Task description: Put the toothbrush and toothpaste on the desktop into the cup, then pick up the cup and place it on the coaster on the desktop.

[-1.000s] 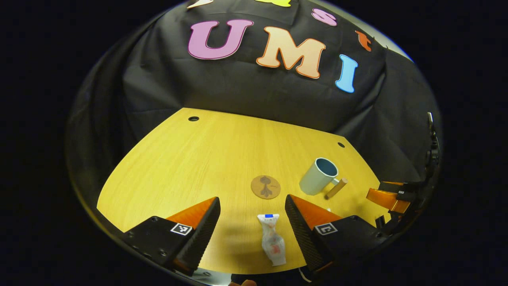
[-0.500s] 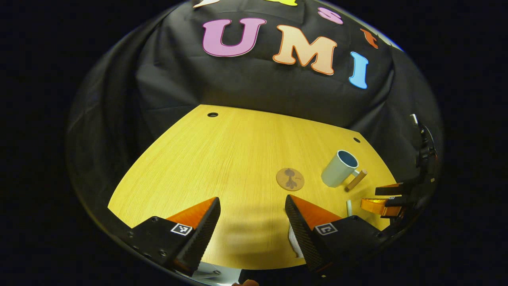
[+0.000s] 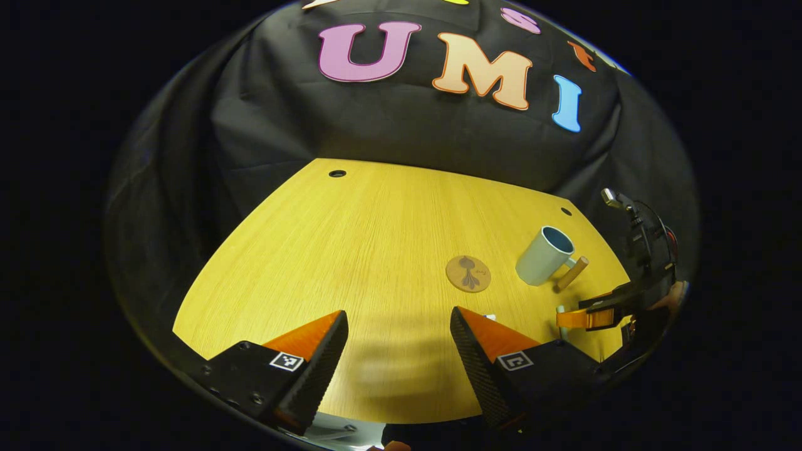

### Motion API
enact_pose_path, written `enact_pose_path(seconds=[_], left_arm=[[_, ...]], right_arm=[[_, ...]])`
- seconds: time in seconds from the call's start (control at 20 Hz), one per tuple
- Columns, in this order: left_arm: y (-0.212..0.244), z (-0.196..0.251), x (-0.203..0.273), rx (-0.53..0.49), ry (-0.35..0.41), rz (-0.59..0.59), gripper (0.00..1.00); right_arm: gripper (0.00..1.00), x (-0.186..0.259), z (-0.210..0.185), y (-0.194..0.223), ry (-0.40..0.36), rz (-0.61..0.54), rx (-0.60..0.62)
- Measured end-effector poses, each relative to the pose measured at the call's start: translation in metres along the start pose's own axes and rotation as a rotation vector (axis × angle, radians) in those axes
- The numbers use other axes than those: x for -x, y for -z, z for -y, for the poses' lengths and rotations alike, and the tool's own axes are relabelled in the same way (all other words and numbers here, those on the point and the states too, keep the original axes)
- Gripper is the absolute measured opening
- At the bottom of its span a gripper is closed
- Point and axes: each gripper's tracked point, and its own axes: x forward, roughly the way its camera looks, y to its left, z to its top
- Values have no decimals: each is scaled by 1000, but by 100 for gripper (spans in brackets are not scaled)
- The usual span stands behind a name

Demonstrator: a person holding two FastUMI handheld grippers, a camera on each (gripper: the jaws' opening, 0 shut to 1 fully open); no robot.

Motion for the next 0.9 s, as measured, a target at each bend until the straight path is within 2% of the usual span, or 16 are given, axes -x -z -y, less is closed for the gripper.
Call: enact_pose_path(seconds=[0.1, 0.15, 0.25, 0.3, 0.35, 0.4, 0.5, 0.55, 0.7, 0.75, 0.8, 0.85, 0.9], left_arm=[[3, 0, -1, 18, -2, -9, 95], [5, -1, -2, 29, -1, -14, 95], [8, -5, -5, 41, -6, -25, 95], [10, -6, -6, 45, -10, -29, 95], [10, -8, -8, 51, -14, -33, 95], [11, -11, -9, 56, -18, -35, 95], [10, -17, -11, 63, -35, -32, 95], [10, -18, -11, 65, -38, -35, 95], [13, -22, -15, 68, -48, -42, 95], [13, -22, -16, 73, -49, -45, 96], [14, -21, -17, 78, -47, -52, 96], [15, -19, -18, 81, -42, -59, 96], [16, -15, -19, 81, -33, -62, 96]], right_arm=[[77, -5, -4, 2, -10, -29, -23], [63, -7, -5, 3, -13, -46, -32], [55, -10, -4, 4, -7, -68, -38], [55, -11, -3, 5, -3, -78, -38], [60, -12, -1, 6, 8, -88, -36], [55, -13, 1, 6, 11, -99, -43], [37, -18, 1, 10, 11, -125, -51], [34, -19, 1, 11, 13, -129, -49], [33, -19, 1, 10, 10, -143, -40], [38, -20, 1, 10, 6, -150, -34], [34, -20, 3, 10, 13, -152, -26], [36, -19, 3, 9, 15, -154, -32], [27, -21, 5, 10, 16, -155, -37]])
